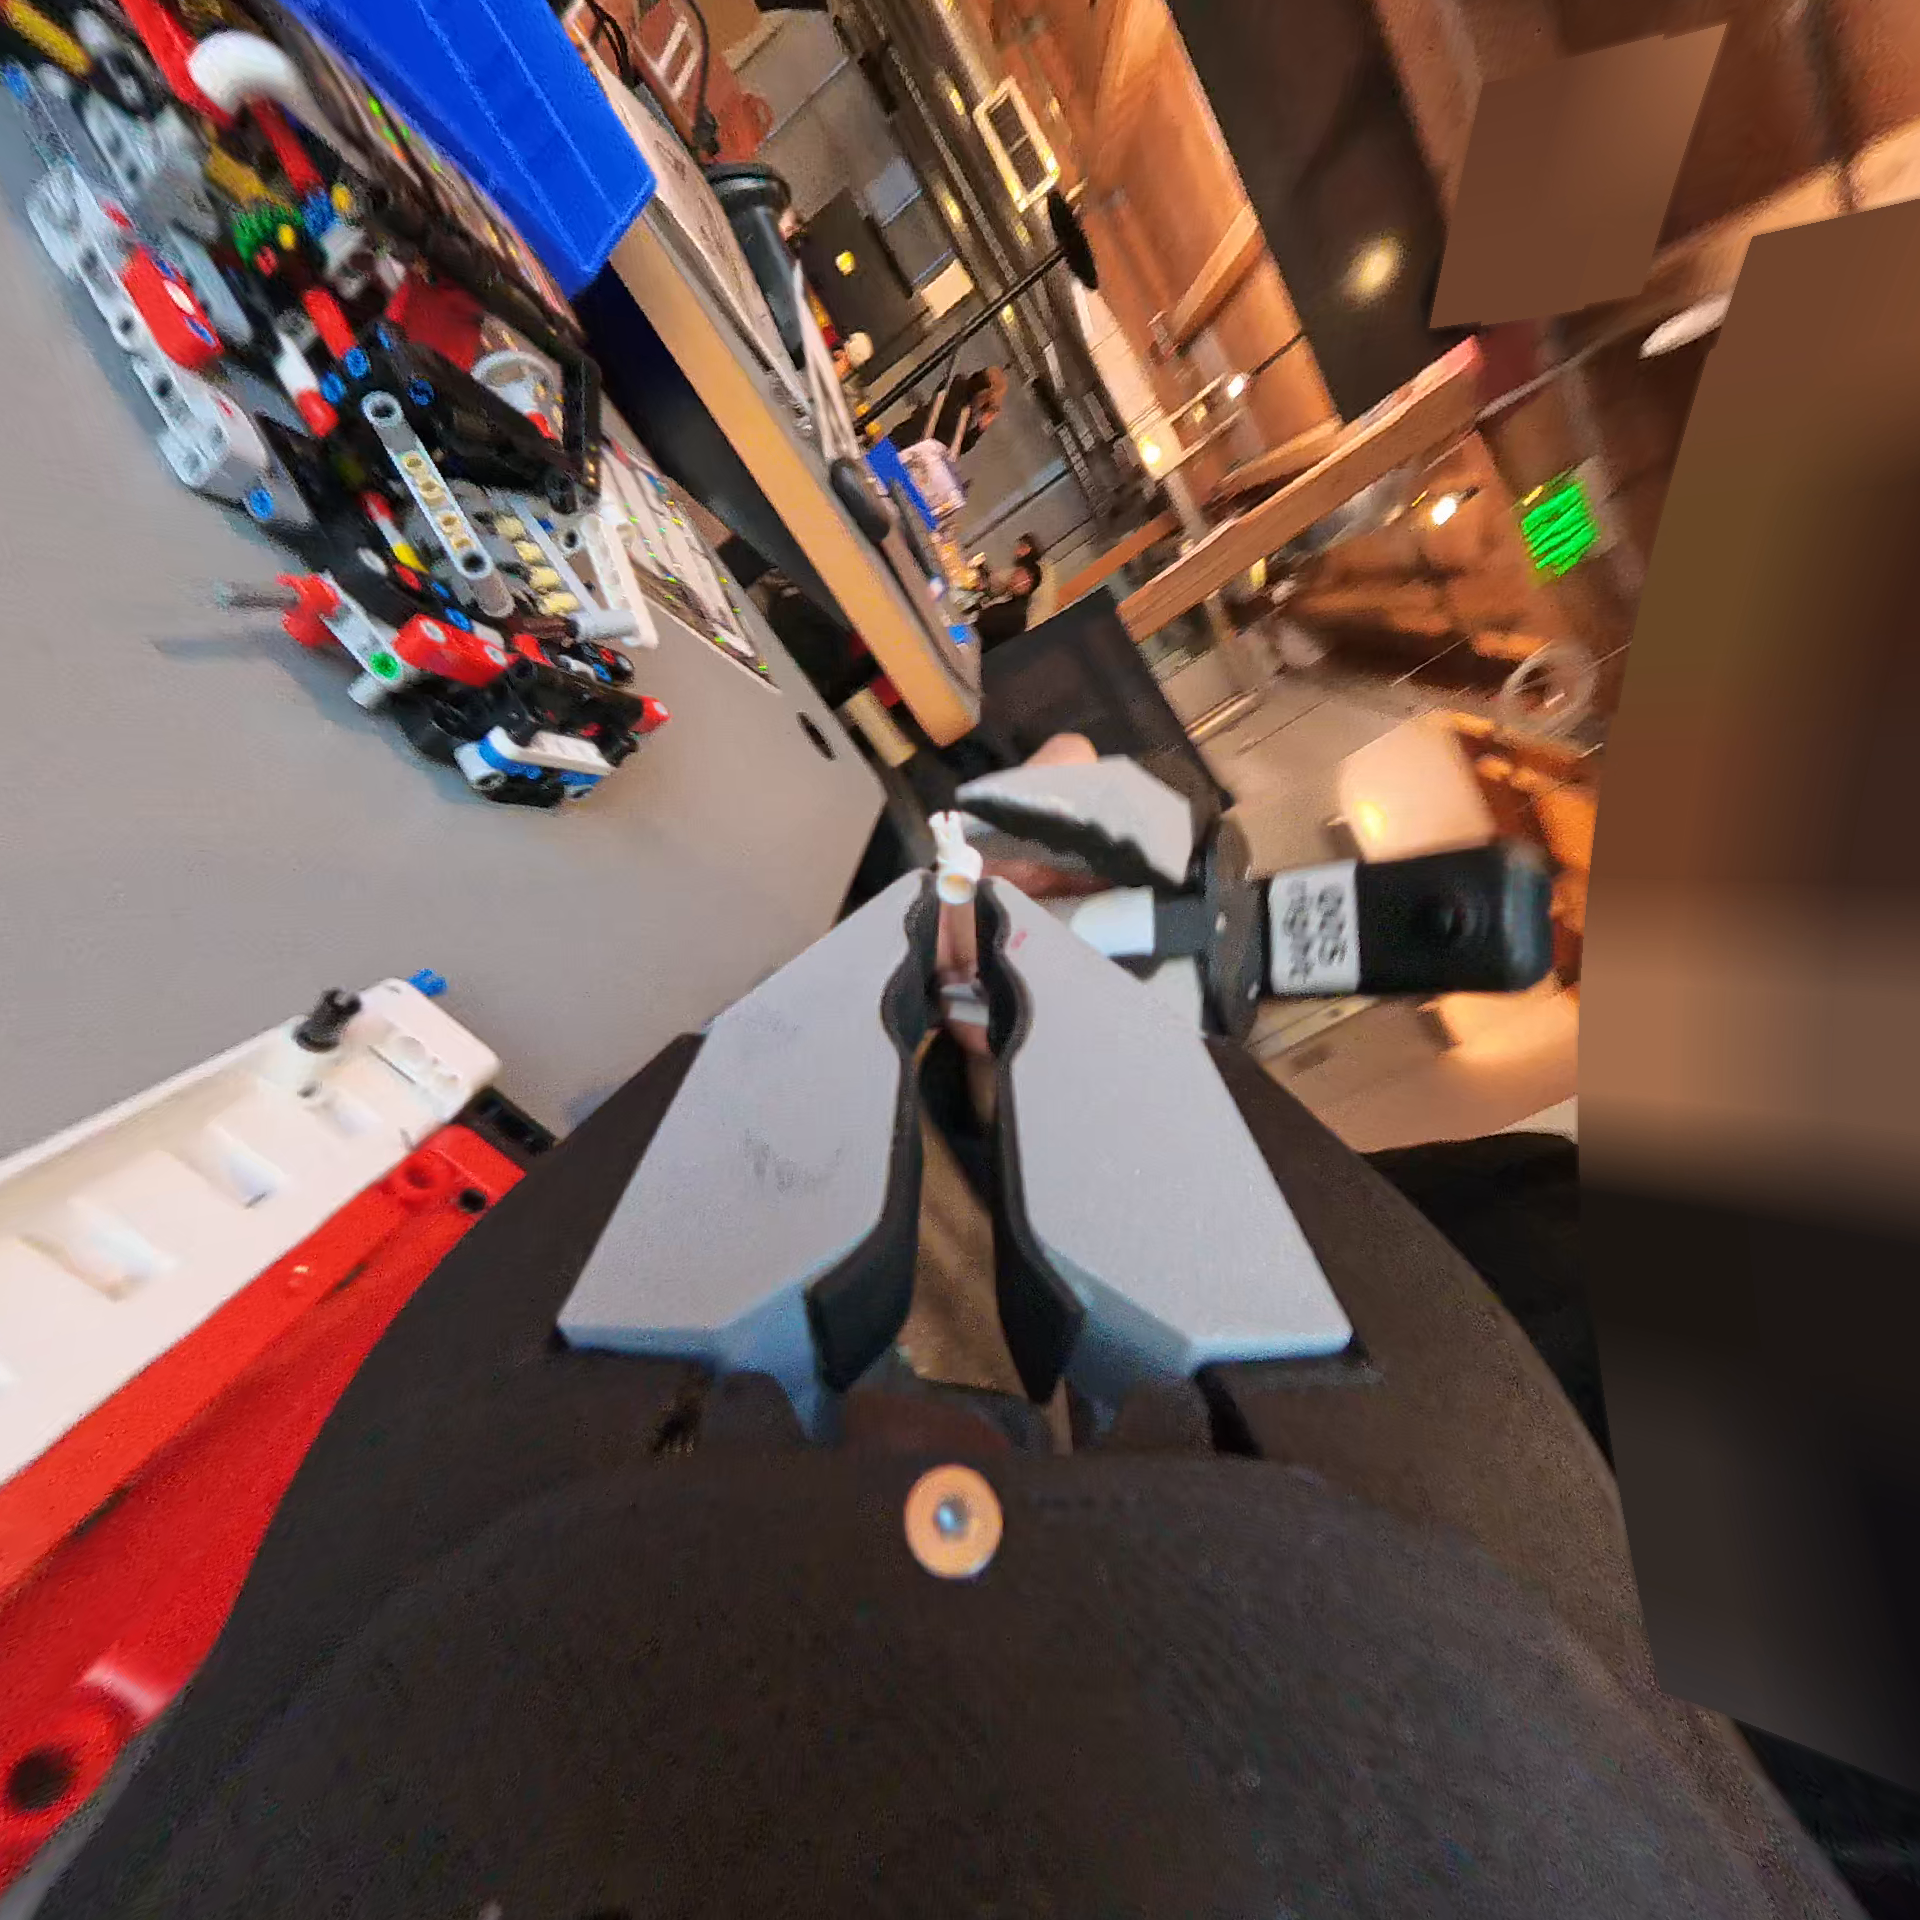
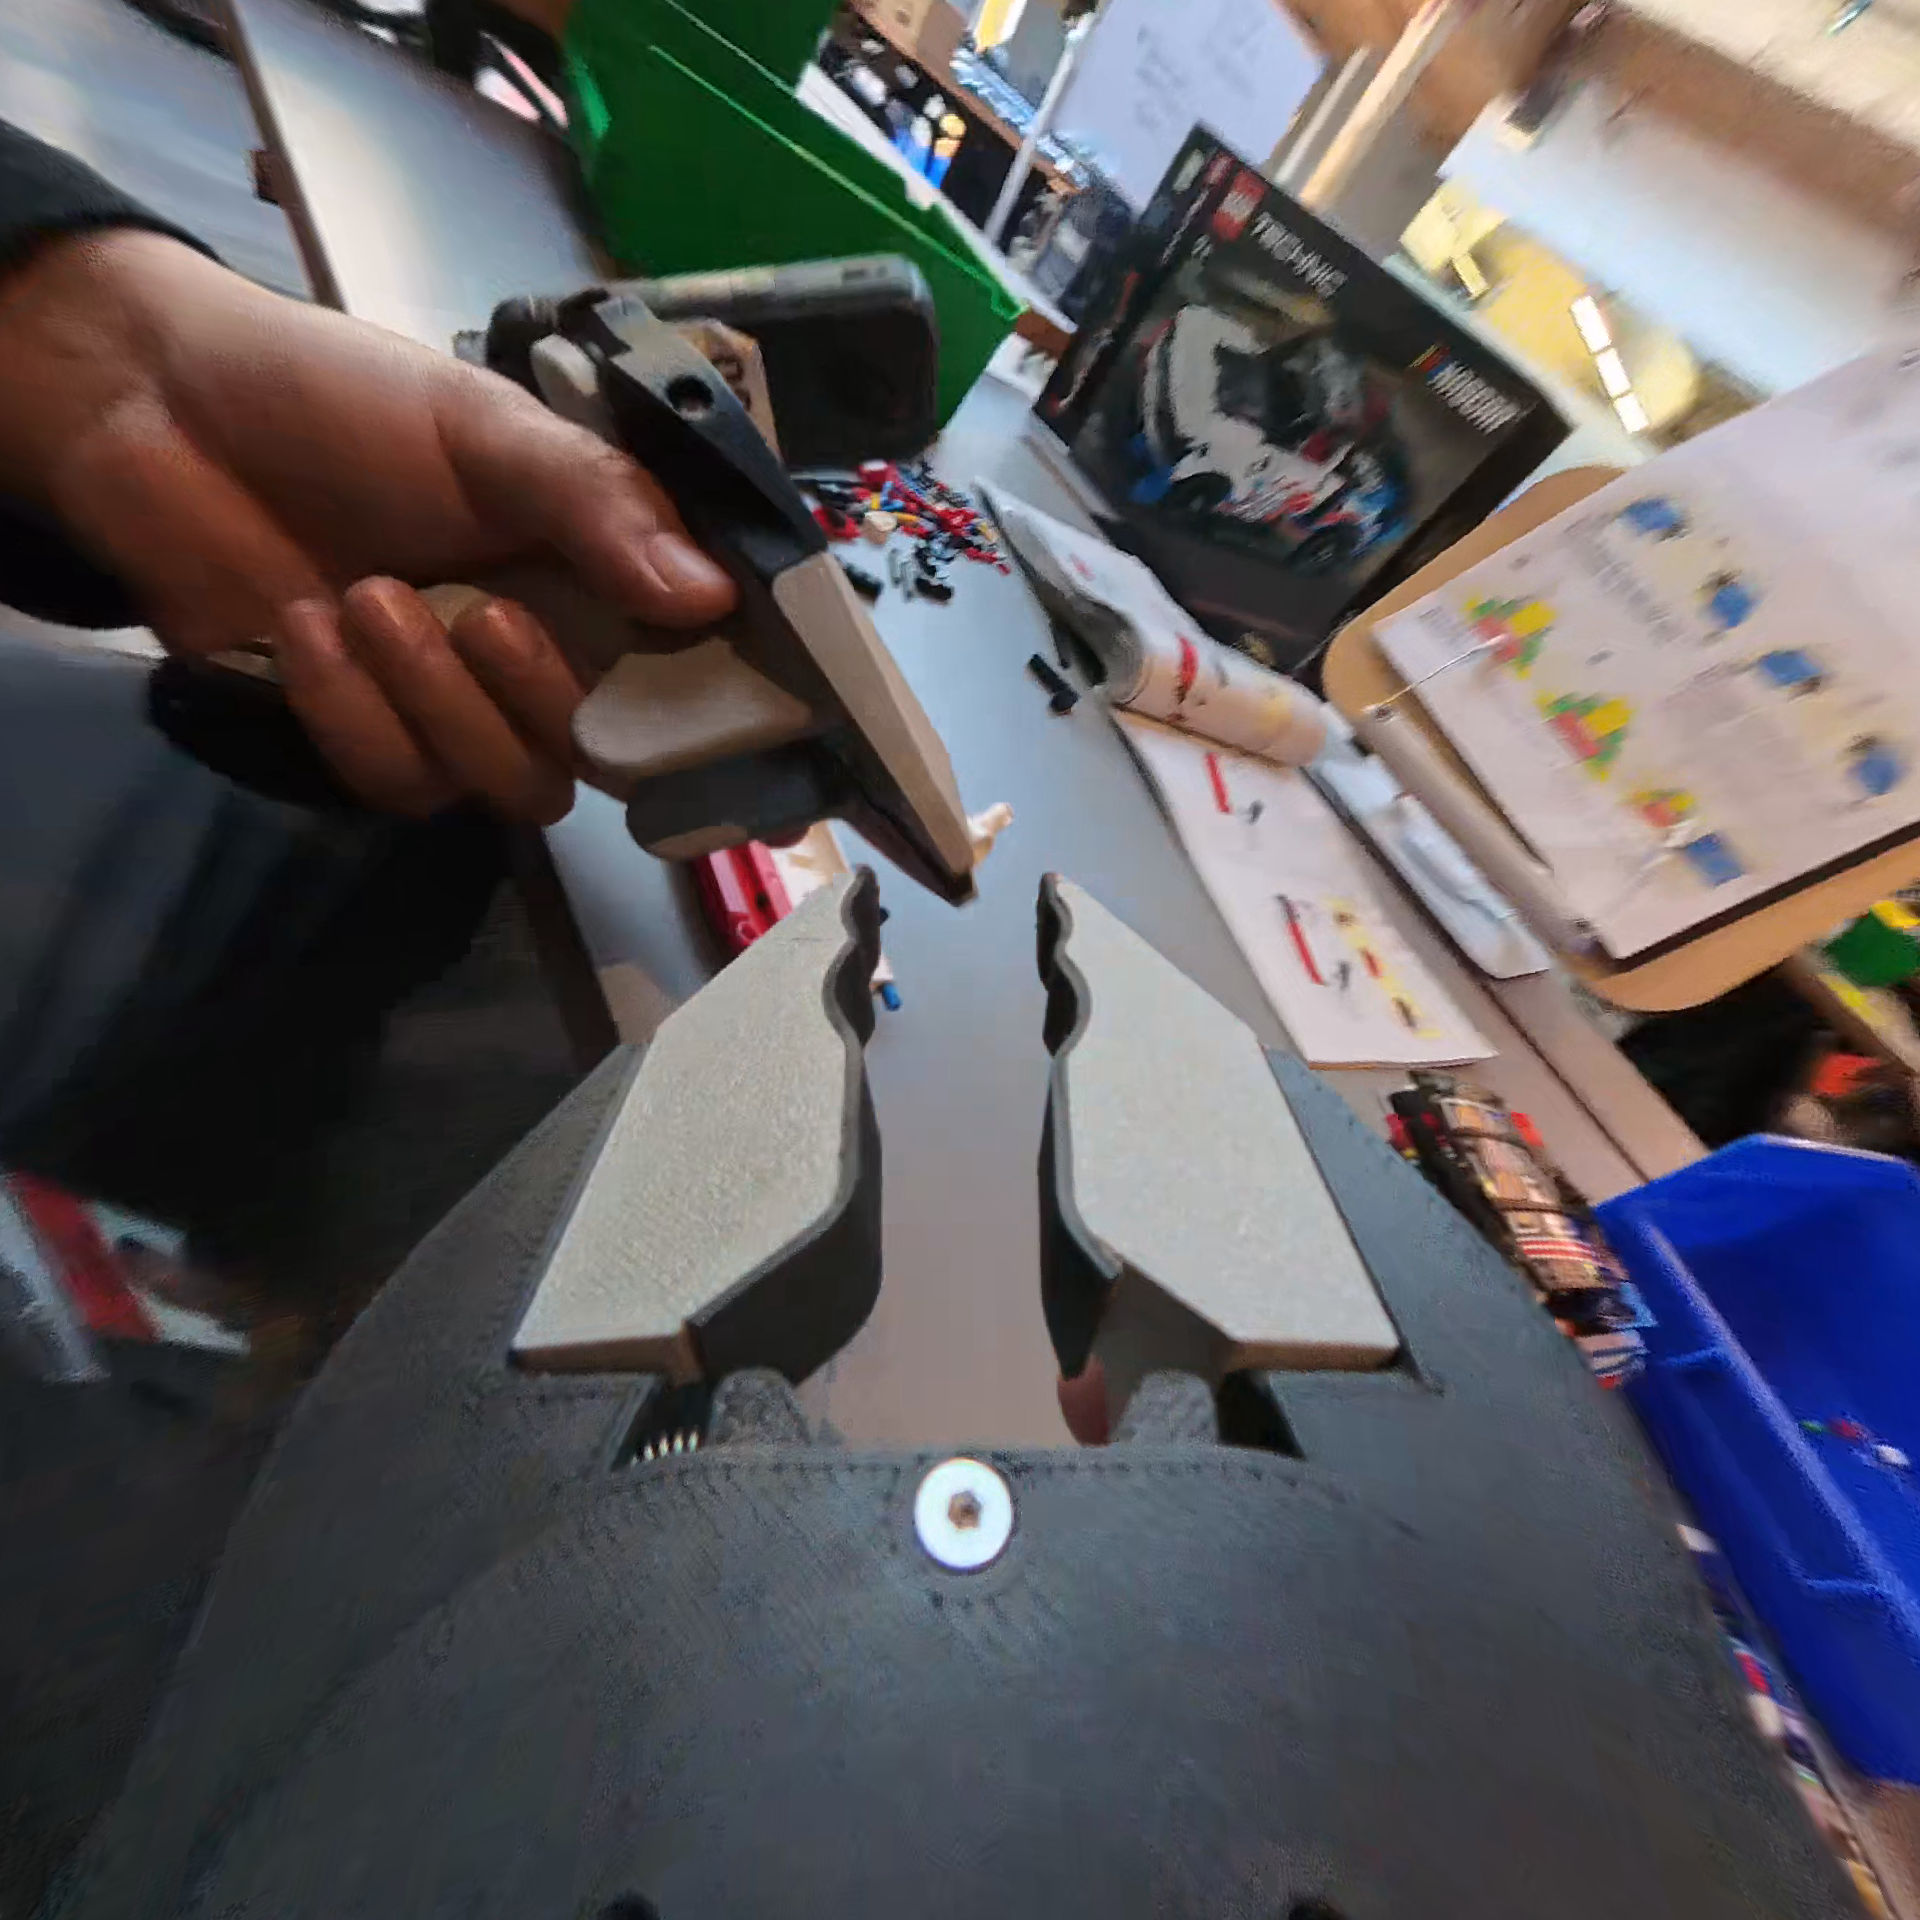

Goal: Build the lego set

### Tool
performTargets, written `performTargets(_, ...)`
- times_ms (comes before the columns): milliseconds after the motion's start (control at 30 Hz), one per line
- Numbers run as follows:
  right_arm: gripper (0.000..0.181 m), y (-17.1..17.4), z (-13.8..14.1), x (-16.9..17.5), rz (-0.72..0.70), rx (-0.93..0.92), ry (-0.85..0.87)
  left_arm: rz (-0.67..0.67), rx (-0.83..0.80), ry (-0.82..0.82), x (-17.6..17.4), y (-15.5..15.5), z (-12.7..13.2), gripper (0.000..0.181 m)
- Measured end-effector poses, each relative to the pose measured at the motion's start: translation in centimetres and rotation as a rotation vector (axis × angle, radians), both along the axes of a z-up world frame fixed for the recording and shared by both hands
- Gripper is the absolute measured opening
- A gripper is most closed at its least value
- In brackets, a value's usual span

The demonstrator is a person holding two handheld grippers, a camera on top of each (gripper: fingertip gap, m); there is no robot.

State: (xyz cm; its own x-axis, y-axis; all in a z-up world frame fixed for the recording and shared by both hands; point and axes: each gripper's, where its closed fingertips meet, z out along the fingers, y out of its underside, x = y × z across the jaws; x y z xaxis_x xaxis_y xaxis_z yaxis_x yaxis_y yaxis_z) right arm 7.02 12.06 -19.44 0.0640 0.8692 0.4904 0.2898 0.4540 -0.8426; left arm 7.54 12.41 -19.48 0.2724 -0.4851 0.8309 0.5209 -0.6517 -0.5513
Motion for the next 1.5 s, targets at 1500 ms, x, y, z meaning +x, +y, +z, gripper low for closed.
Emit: performTargets(1500, 0.008, 1.2, -2.6, -2.0, -0.112, -0.049, 0.073, 0.089, -0.271, -0.362, -0.8, 1.3, -2.3, 0.004)
